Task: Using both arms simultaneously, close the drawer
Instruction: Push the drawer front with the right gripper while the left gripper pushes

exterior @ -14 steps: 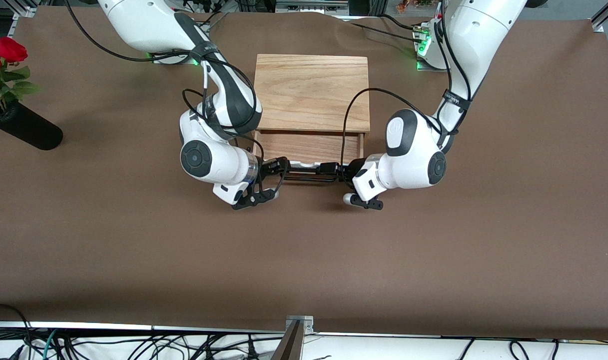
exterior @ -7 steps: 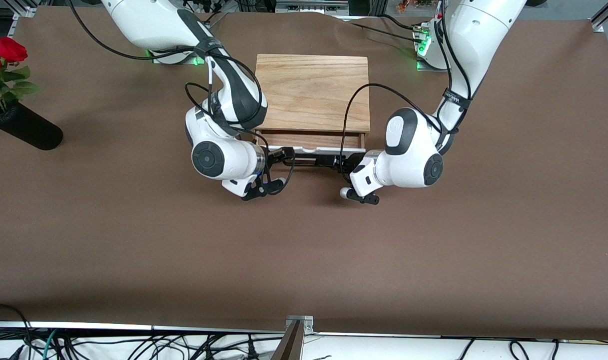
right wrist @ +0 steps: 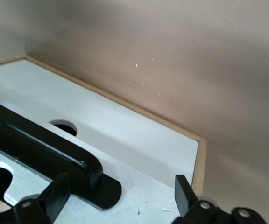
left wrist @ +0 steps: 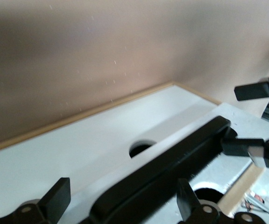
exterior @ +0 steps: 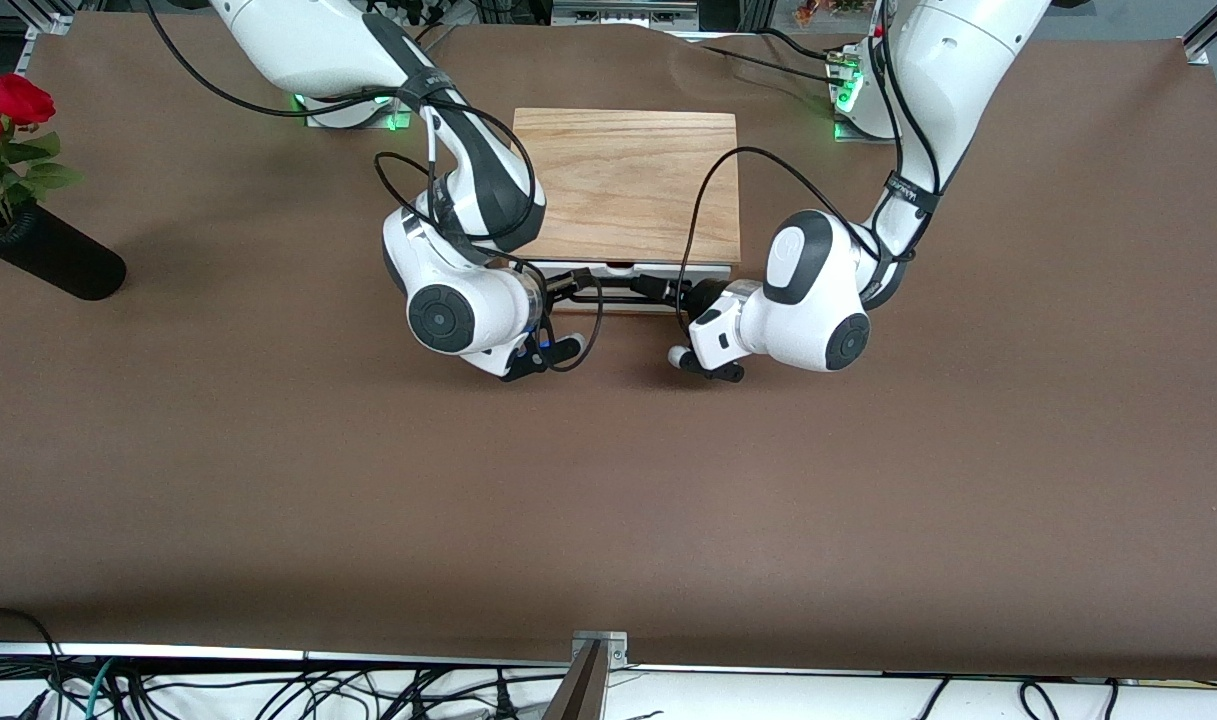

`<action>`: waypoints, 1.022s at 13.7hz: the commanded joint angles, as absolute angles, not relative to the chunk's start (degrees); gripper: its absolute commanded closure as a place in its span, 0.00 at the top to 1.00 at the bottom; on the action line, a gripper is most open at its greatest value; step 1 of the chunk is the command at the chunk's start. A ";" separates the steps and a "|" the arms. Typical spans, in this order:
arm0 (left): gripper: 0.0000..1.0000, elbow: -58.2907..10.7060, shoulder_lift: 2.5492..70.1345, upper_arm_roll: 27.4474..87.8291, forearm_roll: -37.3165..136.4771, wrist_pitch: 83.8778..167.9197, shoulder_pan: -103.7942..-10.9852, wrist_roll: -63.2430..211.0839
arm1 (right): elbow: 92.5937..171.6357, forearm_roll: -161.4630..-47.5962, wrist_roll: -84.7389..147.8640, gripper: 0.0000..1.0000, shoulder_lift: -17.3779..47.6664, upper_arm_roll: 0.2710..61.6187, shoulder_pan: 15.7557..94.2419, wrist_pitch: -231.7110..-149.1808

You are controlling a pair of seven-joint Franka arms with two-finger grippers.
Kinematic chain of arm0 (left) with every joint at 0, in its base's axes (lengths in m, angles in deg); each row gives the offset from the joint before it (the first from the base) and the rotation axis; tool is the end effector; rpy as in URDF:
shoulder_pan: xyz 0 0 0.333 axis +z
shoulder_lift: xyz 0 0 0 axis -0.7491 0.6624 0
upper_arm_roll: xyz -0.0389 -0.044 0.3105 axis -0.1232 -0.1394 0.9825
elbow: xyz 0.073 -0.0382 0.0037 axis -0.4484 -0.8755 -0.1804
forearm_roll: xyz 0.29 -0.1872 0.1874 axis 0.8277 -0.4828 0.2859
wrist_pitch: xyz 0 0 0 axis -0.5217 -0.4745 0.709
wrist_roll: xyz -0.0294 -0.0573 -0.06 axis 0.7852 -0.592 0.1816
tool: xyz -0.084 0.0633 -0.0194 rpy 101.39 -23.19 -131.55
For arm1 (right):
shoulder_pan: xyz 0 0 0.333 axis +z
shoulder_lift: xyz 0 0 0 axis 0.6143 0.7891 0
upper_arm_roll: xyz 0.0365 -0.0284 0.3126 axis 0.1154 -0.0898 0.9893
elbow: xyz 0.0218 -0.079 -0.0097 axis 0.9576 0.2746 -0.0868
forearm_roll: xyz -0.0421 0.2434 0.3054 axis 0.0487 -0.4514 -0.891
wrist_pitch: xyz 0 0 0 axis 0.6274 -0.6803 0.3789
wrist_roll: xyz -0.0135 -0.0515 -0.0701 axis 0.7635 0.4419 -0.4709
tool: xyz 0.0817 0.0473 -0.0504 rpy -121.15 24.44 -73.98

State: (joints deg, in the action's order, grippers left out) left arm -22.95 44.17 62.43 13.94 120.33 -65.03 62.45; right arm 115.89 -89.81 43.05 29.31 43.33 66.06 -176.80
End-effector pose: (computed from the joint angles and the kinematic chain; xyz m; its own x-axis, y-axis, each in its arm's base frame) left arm 0.5404 -0.3509 0.2528 0.8691 -0.2967 -0.3959 0.0376 -0.7582 0.6509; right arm 0.5500 0.4095 0.2914 0.8460 0.3794 -0.3747 0.2472 -0.9017 -0.3548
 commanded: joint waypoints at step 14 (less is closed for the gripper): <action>1.00 -24.28 37.10 63.04 13.74 116.14 -62.67 61.76 | 110.27 -90.27 42.66 1.00 29.56 42.90 64.10 -174.22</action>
State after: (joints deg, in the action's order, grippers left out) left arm -22.92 41.19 62.54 13.94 117.71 -63.70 62.45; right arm 113.88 -89.85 43.07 29.32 42.92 65.65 -174.58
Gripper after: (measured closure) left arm 0.000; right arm 0.000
